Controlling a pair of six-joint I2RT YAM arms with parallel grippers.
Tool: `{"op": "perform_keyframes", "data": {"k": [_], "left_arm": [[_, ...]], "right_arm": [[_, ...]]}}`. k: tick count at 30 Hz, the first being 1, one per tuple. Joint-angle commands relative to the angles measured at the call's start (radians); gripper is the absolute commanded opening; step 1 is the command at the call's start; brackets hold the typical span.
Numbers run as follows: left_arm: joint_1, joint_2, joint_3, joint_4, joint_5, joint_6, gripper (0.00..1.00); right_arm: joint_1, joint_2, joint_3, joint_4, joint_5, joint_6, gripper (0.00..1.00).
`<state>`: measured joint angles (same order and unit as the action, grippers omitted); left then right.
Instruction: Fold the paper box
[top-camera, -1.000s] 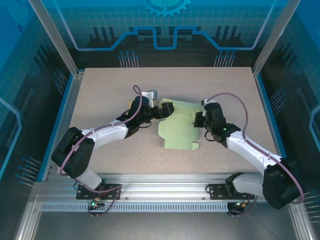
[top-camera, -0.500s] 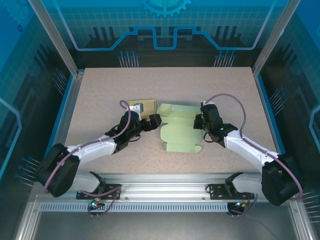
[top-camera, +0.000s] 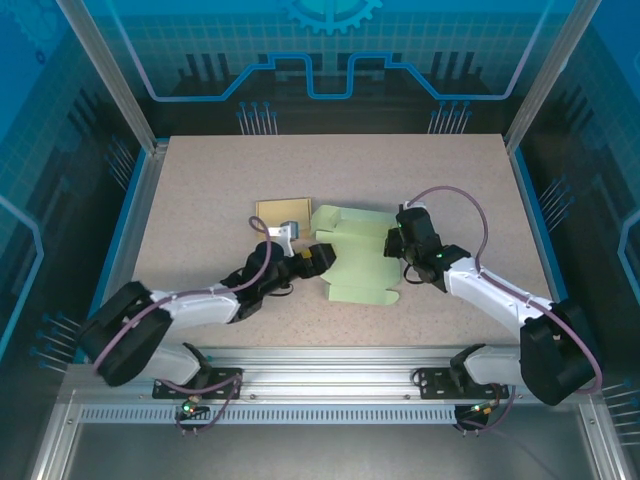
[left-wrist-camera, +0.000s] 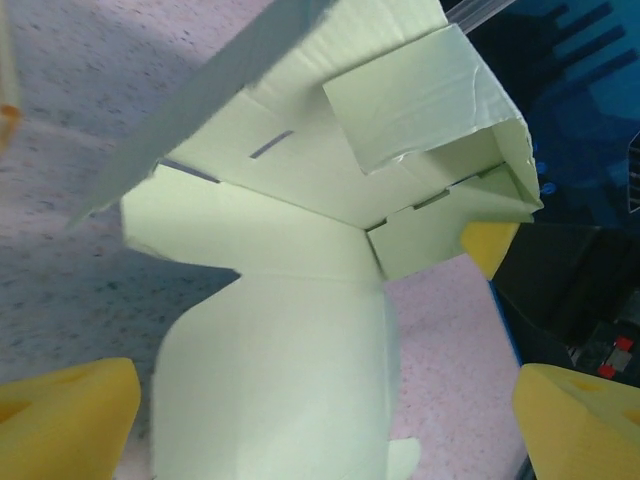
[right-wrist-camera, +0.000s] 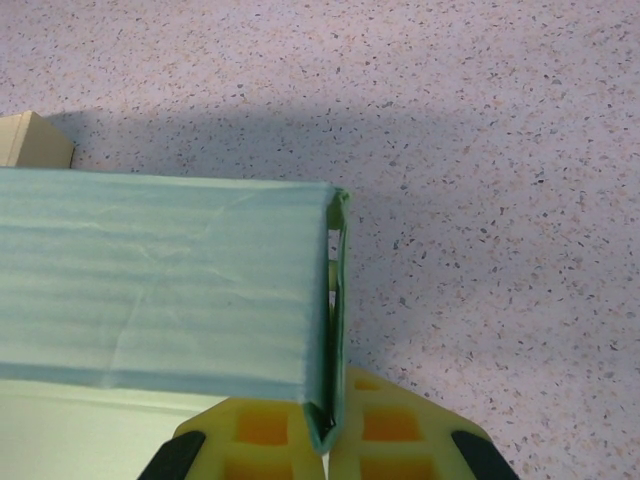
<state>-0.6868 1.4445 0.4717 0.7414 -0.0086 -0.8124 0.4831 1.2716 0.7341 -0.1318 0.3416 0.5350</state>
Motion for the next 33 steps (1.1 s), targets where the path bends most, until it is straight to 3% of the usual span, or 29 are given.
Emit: {"op": "perform_keyframes", "data": {"k": [1, 4, 8, 16, 21, 27, 33], "left_arm": [[-0.005, 0.128, -0.013, 0.305, 0.053, -0.046, 0.96], [-0.005, 0.237, -0.001, 0.463, 0.046, -0.074, 0.93], [-0.004, 0.293, 0.026, 0.501, 0.048, -0.083, 0.93], [0.010, 0.254, 0.056, 0.423, 0.032, -0.027, 0.95], [0.018, 0.248, 0.079, 0.447, 0.036, -0.001, 0.89], [0.017, 0.160, 0.086, 0.312, 0.030, 0.079, 0.87], [0.016, 0.166, 0.142, 0.252, 0.098, 0.112, 0.86]], "right_arm": [[0.021, -0.026, 0.022, -0.016, 0.027, 0.019, 0.00], [0.029, -0.045, 0.012, -0.015, 0.035, 0.022, 0.00], [0.034, -0.062, 0.004, -0.020, 0.040, 0.022, 0.00], [0.045, -0.078, -0.019, -0.017, 0.050, 0.028, 0.00], [0.049, -0.080, -0.021, -0.033, 0.072, 0.026, 0.00], [0.049, -0.075, -0.021, -0.040, 0.086, 0.026, 0.00], [0.055, -0.061, -0.018, -0.019, 0.068, 0.026, 0.00]]}}
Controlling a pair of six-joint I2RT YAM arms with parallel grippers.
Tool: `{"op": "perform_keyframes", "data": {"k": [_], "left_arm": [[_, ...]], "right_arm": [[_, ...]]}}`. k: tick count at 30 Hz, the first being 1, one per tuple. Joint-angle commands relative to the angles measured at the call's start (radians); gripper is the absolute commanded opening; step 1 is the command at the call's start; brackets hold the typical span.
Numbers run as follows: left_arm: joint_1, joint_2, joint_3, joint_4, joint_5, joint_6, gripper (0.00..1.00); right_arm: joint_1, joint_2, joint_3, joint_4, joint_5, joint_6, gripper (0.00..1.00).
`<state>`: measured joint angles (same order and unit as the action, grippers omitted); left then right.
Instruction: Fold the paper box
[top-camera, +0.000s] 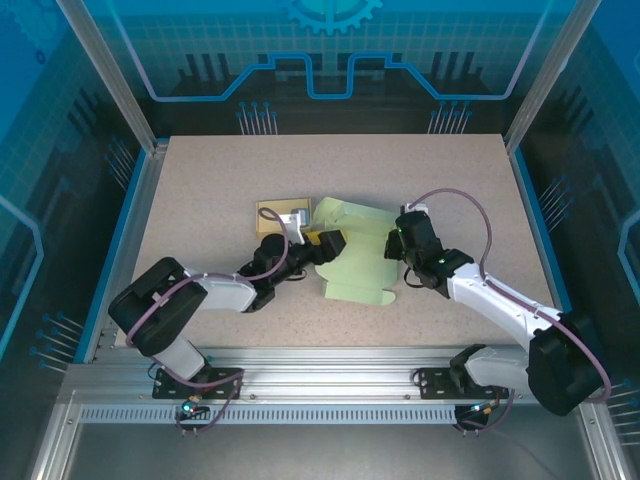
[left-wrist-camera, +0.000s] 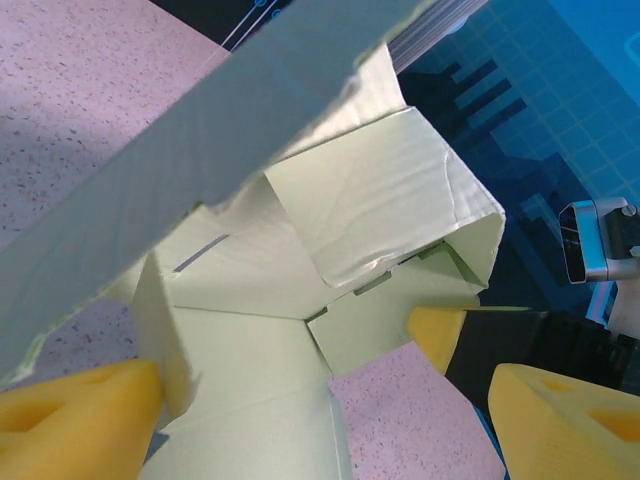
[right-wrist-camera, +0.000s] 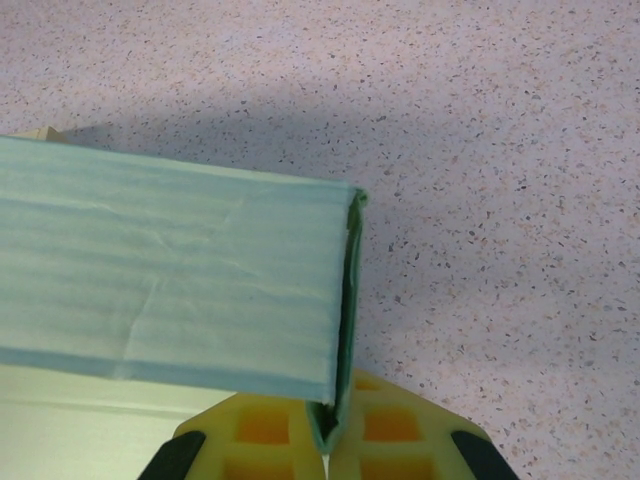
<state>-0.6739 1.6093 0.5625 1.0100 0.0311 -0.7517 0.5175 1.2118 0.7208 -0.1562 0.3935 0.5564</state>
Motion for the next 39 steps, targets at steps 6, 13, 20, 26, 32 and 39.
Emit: {"op": "perform_keyframes", "data": {"k": [6, 13, 20, 26, 32, 39], "left_arm": [[0.003, 0.077, 0.128, -0.011, 0.160, 0.045, 0.78], [0.004, 0.055, 0.088, -0.059, 0.138, 0.080, 0.79], [0.004, -0.100, -0.004, -0.062, 0.216, 0.134, 0.83], [0.005, -0.353, -0.044, -0.270, 0.218, 0.217, 0.89], [0.024, -0.660, -0.002, -0.790, -0.201, 0.403, 0.93], [0.207, -0.718, -0.024, -0.883, -0.256, 0.419, 0.91]], "right_arm": [[0.038, 0.015, 0.011, 0.001, 0.009, -0.010, 0.00], [0.042, 0.016, 0.017, 0.003, -0.002, -0.009, 0.00], [0.041, 0.037, 0.040, -0.030, 0.045, 0.001, 0.00], [0.039, 0.043, 0.068, -0.061, 0.036, -0.004, 0.00], [0.038, 0.023, 0.074, -0.089, -0.002, 0.002, 0.00], [0.038, -0.004, 0.083, -0.119, -0.060, 0.007, 0.00]]}}
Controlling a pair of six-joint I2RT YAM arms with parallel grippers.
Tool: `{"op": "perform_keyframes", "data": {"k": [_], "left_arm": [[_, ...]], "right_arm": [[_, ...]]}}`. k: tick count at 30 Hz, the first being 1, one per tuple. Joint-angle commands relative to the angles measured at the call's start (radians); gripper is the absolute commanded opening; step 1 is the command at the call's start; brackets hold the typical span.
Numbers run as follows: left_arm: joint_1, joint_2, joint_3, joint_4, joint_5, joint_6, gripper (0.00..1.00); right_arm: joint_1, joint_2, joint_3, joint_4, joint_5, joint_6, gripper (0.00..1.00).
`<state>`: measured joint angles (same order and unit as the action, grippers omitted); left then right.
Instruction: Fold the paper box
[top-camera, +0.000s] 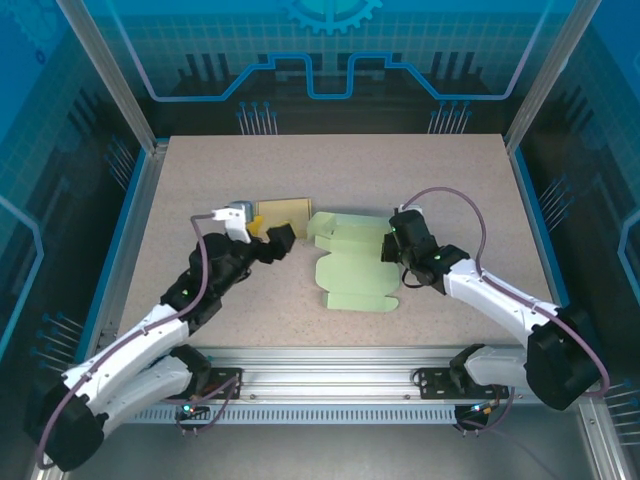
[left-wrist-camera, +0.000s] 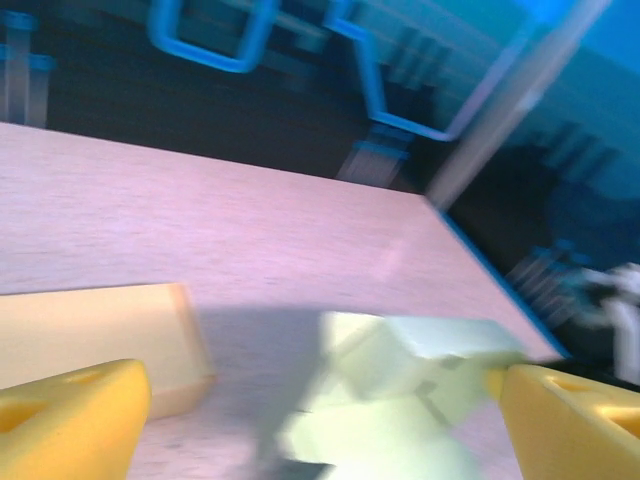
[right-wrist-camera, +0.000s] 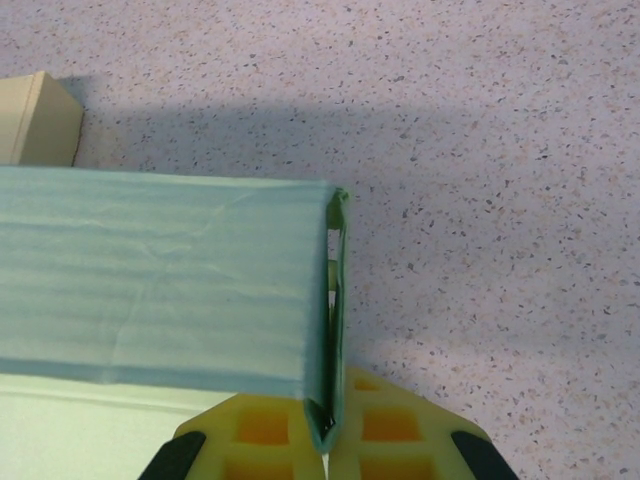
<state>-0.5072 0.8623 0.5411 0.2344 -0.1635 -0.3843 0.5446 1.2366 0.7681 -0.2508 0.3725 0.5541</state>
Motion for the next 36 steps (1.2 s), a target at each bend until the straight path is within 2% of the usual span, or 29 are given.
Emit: {"op": "perform_keyframes", "data": {"k": [1, 4, 9, 13, 15, 27, 36], "left_arm": [[0.048, 0.062, -0.001, -0.087, -0.058, 0.060, 0.91], [0.060, 0.197, 0.036, -0.037, -0.049, 0.093, 0.87], [0.061, 0.411, 0.095, 0.097, 0.050, 0.123, 0.64], [0.060, 0.539, 0.126, 0.156, 0.096, 0.120, 0.57], [0.059, 0.589, 0.136, 0.185, 0.155, 0.118, 0.54], [0.029, 0.706, 0.071, 0.322, 0.233, 0.095, 0.51], [0.029, 0.823, 0.030, 0.563, 0.400, 0.016, 0.51]], "right_arm": [[0.011, -0.031, 0.038, -0.027, -0.045, 0.009, 0.00], [0.011, -0.029, 0.046, -0.043, -0.062, -0.002, 0.00], [0.011, -0.019, 0.041, -0.050, -0.077, -0.004, 0.00], [0.011, 0.001, 0.030, -0.031, -0.096, 0.009, 0.00], [0.009, 0.023, 0.035, -0.027, -0.106, 0.014, 0.00], [-0.021, 0.168, 0.076, -0.018, -0.127, 0.038, 0.00], [-0.029, 0.233, 0.105, -0.010, -0.145, 0.026, 0.00]]}}
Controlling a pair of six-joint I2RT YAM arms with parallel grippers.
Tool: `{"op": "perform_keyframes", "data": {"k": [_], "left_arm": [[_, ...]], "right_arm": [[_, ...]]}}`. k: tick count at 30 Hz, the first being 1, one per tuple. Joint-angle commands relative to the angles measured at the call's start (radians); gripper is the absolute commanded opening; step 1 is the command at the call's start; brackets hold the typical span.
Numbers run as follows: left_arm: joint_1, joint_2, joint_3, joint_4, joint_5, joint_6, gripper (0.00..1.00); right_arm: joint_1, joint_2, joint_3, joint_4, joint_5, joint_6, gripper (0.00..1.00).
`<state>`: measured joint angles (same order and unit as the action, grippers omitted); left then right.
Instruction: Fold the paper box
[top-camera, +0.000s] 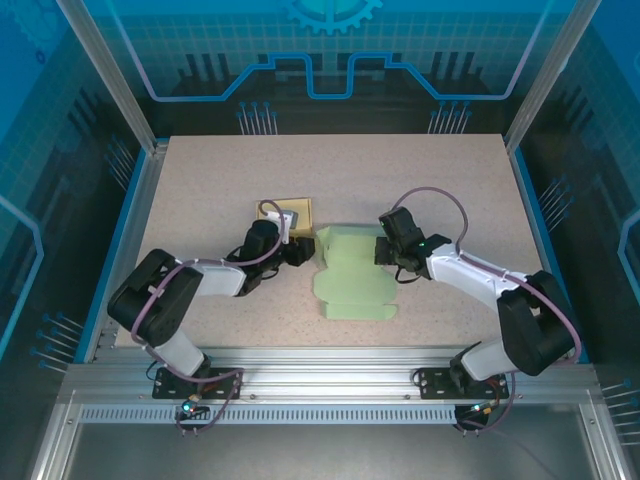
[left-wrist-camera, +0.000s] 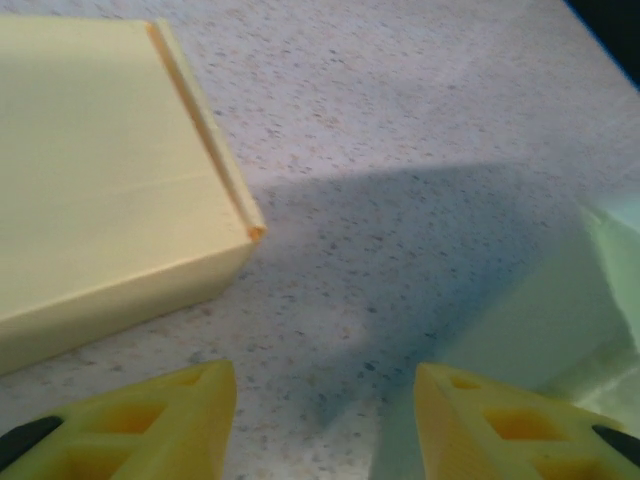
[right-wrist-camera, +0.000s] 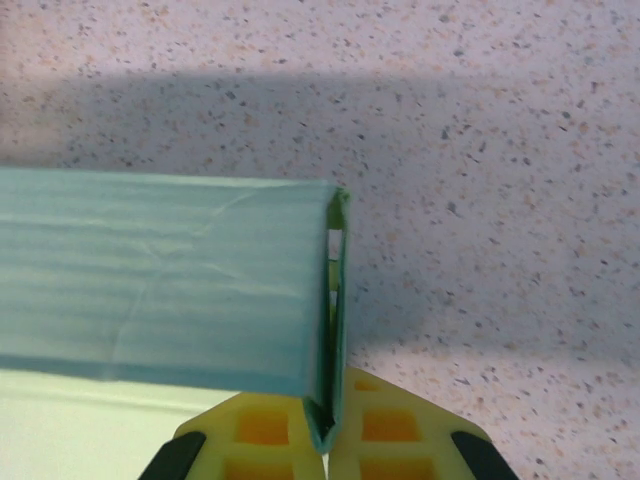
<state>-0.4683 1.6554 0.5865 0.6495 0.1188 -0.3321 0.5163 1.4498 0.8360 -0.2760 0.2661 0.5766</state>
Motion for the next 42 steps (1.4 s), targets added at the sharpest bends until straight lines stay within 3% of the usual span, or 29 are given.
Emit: {"op": "perform_keyframes", "data": {"k": [1, 9, 21, 24, 26, 28, 34, 42], "left_arm": [[-0.012, 0.043, -0.018, 0.173, 0.137, -0.038, 0.51], [-0.021, 0.041, -0.048, 0.225, 0.176, -0.006, 0.52], [-0.059, 0.019, -0.064, 0.124, 0.156, 0.058, 0.54], [-0.053, 0.001, -0.073, 0.106, 0.144, 0.075, 0.48], [-0.043, -0.012, -0.070, 0.077, 0.145, 0.098, 0.33], [-0.034, -0.021, -0.062, 0.045, 0.150, 0.126, 0.27], [-0.027, -0.017, -0.015, -0.038, 0.156, 0.218, 0.27], [-0.027, 0.049, 0.052, 0.039, 0.170, 0.269, 0.32]], "right_arm": [[-0.002, 0.026, 0.038, 0.015, -0.039, 0.002, 0.00], [-0.005, 0.047, 0.038, 0.015, -0.033, -0.006, 0.00], [-0.007, 0.058, 0.038, 0.020, -0.032, -0.013, 0.00], [-0.006, 0.057, 0.037, 0.022, -0.037, -0.019, 0.00], [-0.005, 0.054, 0.038, 0.029, -0.040, -0.027, 0.00], [-0.004, 0.050, 0.035, 0.039, -0.045, -0.044, 0.00], [0.008, 0.044, 0.008, 0.092, -0.057, -0.112, 0.00], [0.028, 0.054, -0.002, 0.122, -0.082, -0.174, 0.00]]}}
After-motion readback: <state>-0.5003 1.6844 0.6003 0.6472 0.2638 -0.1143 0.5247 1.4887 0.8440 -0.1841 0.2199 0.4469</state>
